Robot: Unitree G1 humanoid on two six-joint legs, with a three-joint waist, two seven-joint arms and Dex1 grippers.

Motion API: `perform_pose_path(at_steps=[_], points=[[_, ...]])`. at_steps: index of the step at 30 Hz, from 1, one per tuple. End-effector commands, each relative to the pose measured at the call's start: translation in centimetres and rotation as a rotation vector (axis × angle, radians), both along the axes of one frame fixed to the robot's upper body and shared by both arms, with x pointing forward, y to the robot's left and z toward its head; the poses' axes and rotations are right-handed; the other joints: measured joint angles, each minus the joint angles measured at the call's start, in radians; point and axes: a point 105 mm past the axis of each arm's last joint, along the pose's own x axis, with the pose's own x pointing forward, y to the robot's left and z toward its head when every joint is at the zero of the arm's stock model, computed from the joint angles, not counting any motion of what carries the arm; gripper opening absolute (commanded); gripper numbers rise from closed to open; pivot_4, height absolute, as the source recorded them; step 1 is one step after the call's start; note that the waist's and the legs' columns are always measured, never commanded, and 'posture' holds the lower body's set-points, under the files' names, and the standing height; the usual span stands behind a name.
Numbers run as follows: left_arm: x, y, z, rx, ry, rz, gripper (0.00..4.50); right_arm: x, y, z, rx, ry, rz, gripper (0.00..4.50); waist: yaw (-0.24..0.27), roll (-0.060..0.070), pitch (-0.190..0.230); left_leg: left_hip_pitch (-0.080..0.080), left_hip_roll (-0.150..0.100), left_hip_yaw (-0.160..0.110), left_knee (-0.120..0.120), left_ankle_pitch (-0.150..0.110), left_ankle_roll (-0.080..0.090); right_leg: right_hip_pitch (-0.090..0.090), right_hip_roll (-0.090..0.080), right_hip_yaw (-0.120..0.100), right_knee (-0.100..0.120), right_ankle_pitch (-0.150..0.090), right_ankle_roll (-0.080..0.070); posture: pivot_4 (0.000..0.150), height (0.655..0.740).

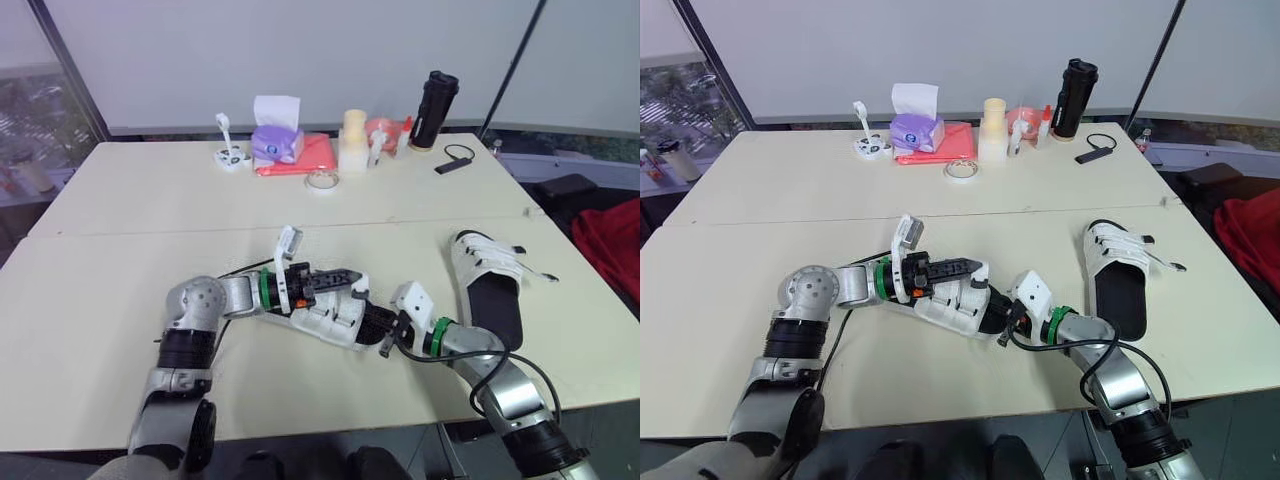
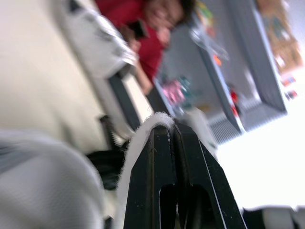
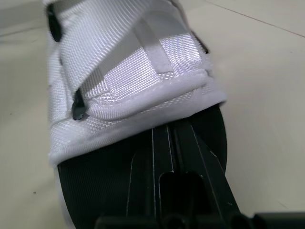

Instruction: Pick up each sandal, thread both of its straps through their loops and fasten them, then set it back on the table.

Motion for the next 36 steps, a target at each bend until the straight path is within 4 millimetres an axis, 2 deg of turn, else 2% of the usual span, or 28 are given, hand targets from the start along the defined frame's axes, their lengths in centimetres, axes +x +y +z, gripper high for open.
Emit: perform_pose_path(at_steps=[1,2,3,9,10,13,15,17,19,20,22,25,32,36], points=[[0.3,-0.1,2.6,-0.036,-0.114,0.018,0.55,-1.4,-1.6,-5.4,-0.104,0.201,-0.057,0.0,0.001,0.0,0.0,0.0,0.0,0.0,0.0,0.0,0.0,0.001,0.0,0.0,0.0,0.0,0.0,0.15,0.74],[0.2,-0.2,2.7,-0.032,-0.121,0.009,0.77,-1.4,-1.6,-5.4,-0.104,0.201,-0.058,0.0,0.001,0.0,0.0,0.0,-0.001,0.0,0.0,0.0,-0.001,0.001,-0.001,0.0,0.0,0.0,0.0,0.15,0.74],[0.1,-0.2,2.7,-0.031,-0.124,0.003,1.18,-1.4,-1.6,-5.4,-0.103,0.201,-0.059,0.0,0.001,0.0,0.0,0.0,-0.001,0.0,0.0,0.001,-0.002,0.001,-0.001,0.0,-0.001,0.0,0.0,0.15,0.74],[0.2,0.0,3.1,-0.003,-0.191,0.006,4.24,-1.4,-1.6,-5.4,-0.103,0.203,-0.061,0.0,0.002,0.0,-0.001,0.001,-0.001,0.0,0.0,0.001,-0.002,0.001,-0.001,0.0,-0.001,0.0,0.0,0.15,0.74],[0.3,0.1,3.3,0.0,-0.21,0.007,4.44,-1.4,-1.7,-5.5,-0.104,0.203,-0.06,0.0,0.002,0.0,-0.001,0.001,-0.001,0.0,0.0,0.001,-0.002,0.001,-0.001,0.0,-0.001,0.0,0.0,0.15,0.74],[0.4,0.2,3.5,0.003,-0.233,0.006,4.44,-1.5,-1.7,-5.5,-0.105,0.204,-0.06,0.0,0.002,0.0,-0.001,0.001,-0.001,0.0,0.0,0.001,-0.002,0.001,-0.001,0.0,-0.001,0.0,0.0,0.15,0.74],[1.8,0.6,4.9,0.059,-0.38,0.053,4.44,-1.4,-1.6,-5.5,-0.104,0.205,-0.06,0.0,0.002,0.0,-0.001,0.001,-0.001,0.0,0.0,0.001,-0.002,0.001,-0.001,0.0,-0.001,0.0,0.0,0.15,0.74],[2.8,0.7,5.8,0.244,-0.673,0.037,4.44,-1.4,-1.7,-5.5,-0.105,0.204,-0.06,0.0,0.003,0.0,0.0,0.0,-0.001,0.001,0.0,0.001,-0.002,0.001,-0.001,0.0,-0.001,0.0,0.0,0.15,0.74],[2.3,0.5,3.8,0.418,-0.889,-0.117,4.44,-1.3,-1.6,-5.5,-0.105,0.204,-0.056,0.0,0.003,0.001,-0.001,0.0,-0.002,0.003,-0.002,0.003,-0.007,0.001,-0.001,0.0,-0.002,-0.001,-0.002,0.15,0.74],[2.2,0.4,2.8,0.447,-0.916,-0.208,4.44,-1.2,-1.5,-5.5,-0.105,0.204,-0.052,0.0,0.003,0.003,-0.004,0.001,-0.002,0.004,-0.003,0.003,-0.007,0.001,-0.001,0.0,-0.003,-0.002,-0.004,0.15,0.74],[2.7,0.1,1.8,0.467,-0.914,-0.324,4.44,-1.1,-1.3,-5.5,-0.105,0.203,-0.048,0.0,0.004,0.005,-0.008,0.001,-0.002,0.004,-0.005,0.003,-0.007,0.002,-0.001,0.001,-0.005,-0.002,-0.005,0.15,0.74],[3.4,-0.6,1.3,0.468,-0.87,-0.436,4.44,-0.9,-1.3,-5.4,-0.103,0.201,-0.048,0.0,0.005,0.002,-0.007,0.0,-0.002,0.004,-0.003,0.004,-0.006,0.001,0.0,0.001,-0.005,-0.002,-0.006,0.15,0.74],[3.3,-1.7,1.7,0.393,-0.789,-0.548,4.44,-1.0,-1.4,-5.5,-0.096,0.2,-0.064,0.0,-0.006,0.001,-0.006,-0.001,-0.001,0.004,-0.004,0.003,-0.004,-0.001,0.001,0.0,-0.003,-0.001,-0.001,0.15,0.74],[2.9,-2.3,0.9,0.394,-0.76,-0.594,4.44,-1.2,-1.4,-5.5,-0.092,0.201,-0.072,0.0,-0.006,0.001,-0.006,-0.001,-0.001,0.003,-0.002,0.003,-0.004,-0.001,0.001,0.0,-0.002,0.0,0.0,0.15,0.74]])
